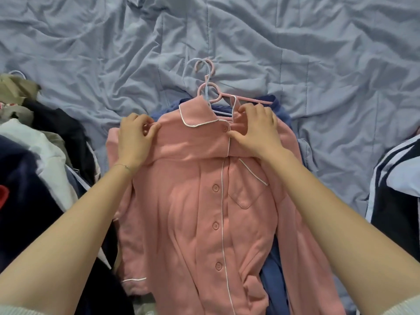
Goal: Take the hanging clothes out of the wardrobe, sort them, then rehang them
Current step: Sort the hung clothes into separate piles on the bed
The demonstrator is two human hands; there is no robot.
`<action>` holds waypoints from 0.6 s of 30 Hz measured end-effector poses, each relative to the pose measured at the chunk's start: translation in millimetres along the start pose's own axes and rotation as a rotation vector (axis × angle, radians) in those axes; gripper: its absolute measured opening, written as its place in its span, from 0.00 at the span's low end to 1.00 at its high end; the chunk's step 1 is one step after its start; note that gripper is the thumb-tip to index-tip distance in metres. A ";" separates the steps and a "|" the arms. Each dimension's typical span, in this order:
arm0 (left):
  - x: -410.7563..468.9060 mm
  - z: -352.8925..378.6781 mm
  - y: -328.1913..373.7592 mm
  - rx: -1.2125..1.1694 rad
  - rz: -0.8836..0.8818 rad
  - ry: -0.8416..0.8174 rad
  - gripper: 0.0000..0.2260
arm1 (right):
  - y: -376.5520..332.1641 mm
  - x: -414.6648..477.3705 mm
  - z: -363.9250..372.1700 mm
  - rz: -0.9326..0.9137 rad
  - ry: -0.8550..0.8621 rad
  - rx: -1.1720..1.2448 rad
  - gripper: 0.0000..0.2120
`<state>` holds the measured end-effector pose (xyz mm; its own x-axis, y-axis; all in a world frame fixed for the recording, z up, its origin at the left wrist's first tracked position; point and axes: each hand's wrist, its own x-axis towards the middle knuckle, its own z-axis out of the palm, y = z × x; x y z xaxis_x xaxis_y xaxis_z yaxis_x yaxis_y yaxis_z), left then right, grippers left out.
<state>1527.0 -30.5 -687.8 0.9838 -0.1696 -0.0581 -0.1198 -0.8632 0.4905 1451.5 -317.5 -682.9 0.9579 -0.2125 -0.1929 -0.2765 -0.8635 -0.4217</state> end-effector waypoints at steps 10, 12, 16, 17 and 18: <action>-74.5 -103.0 29.8 -0.222 0.075 -0.025 0.06 | -38.5 -90.5 -87.5 -0.024 0.020 0.312 0.11; -91.0 -135.7 40.8 -0.251 0.103 -0.055 0.03 | -53.2 -115.9 -113.3 -0.009 0.053 0.354 0.11; -134.5 -204.4 66.8 -0.228 0.214 -0.094 0.03 | -95.1 -182.4 -167.3 0.025 0.154 0.351 0.12; -148.1 -221.5 73.8 -0.233 0.216 -0.096 0.03 | -106.8 -201.5 -181.3 0.034 0.178 0.344 0.13; -162.3 -237.3 80.4 -0.250 0.207 -0.095 0.05 | -117.5 -220.7 -194.8 0.039 0.199 0.333 0.13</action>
<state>1389.3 40.5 -432.6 0.9240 -0.3822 -0.0099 -0.2673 -0.6643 0.6980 1287.5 -258.3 -418.2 0.9333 -0.3551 -0.0529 -0.2916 -0.6639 -0.6886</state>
